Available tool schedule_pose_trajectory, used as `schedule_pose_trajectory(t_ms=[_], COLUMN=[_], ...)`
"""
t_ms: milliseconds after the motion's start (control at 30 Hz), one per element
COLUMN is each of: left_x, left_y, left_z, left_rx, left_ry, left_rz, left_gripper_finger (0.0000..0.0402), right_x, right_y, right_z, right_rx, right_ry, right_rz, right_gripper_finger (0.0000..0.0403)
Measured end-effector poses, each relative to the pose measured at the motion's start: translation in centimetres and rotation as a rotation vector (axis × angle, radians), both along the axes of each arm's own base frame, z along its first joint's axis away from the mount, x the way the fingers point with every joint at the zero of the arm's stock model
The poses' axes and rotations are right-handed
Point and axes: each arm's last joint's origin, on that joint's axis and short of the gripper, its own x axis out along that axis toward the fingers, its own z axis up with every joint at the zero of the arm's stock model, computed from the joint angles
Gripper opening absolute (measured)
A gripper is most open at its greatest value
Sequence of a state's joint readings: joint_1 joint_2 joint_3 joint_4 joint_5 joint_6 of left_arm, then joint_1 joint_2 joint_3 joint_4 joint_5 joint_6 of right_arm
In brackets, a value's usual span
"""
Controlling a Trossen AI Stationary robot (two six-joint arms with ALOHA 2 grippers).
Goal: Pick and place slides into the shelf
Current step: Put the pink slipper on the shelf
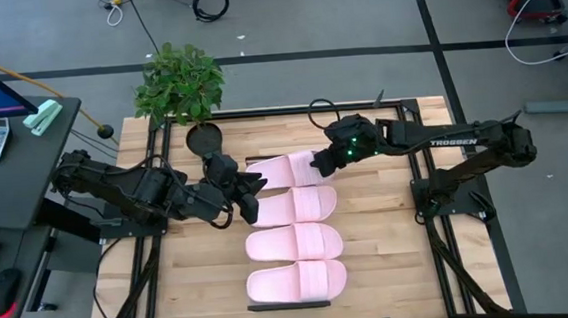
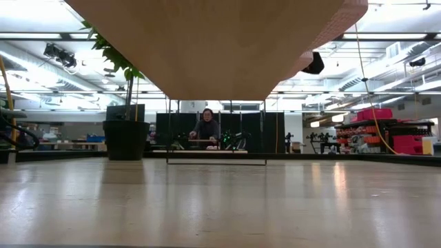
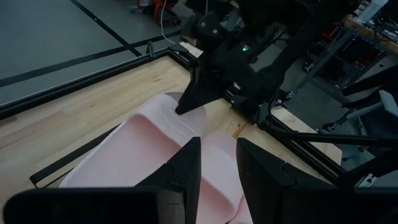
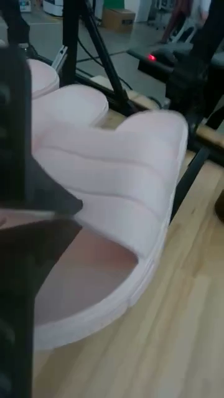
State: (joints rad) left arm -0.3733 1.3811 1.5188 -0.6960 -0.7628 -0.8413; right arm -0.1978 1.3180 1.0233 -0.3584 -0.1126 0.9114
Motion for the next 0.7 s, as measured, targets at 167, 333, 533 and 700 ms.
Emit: schedule_pose_trajectory(t_ms=[167,333,533,700], left_x=[-0.1,-0.1,-0.2,-0.2], left_y=[0.0,0.1,0.1,0.1], left_z=[-0.1,-0.2,-0.3,-0.3], left_rx=[0.006,0.01,0.009,0.008], left_ry=[0.014,0.027,0.031,0.03], left_rz=[0.0,0.0,0.002,0.003], left_gripper_finger=[0.0107,0.0107,0.0107,0.0107], right_x=[-1.2,-2.5,-3.6,-4.0], right_y=[-0.1,0.0,0.9,1.6], right_z=[1.5,2.9,4.2,4.5], right_rx=[-0.038,-0.047,0.022,0.11], right_ry=[-0.05,-0.099,-0.162,-0.16], right_rz=[-0.022,-0.03,-0.046,-0.062], right_gripper_finger=[0.0009,0.0006,0.0003,0.0002])
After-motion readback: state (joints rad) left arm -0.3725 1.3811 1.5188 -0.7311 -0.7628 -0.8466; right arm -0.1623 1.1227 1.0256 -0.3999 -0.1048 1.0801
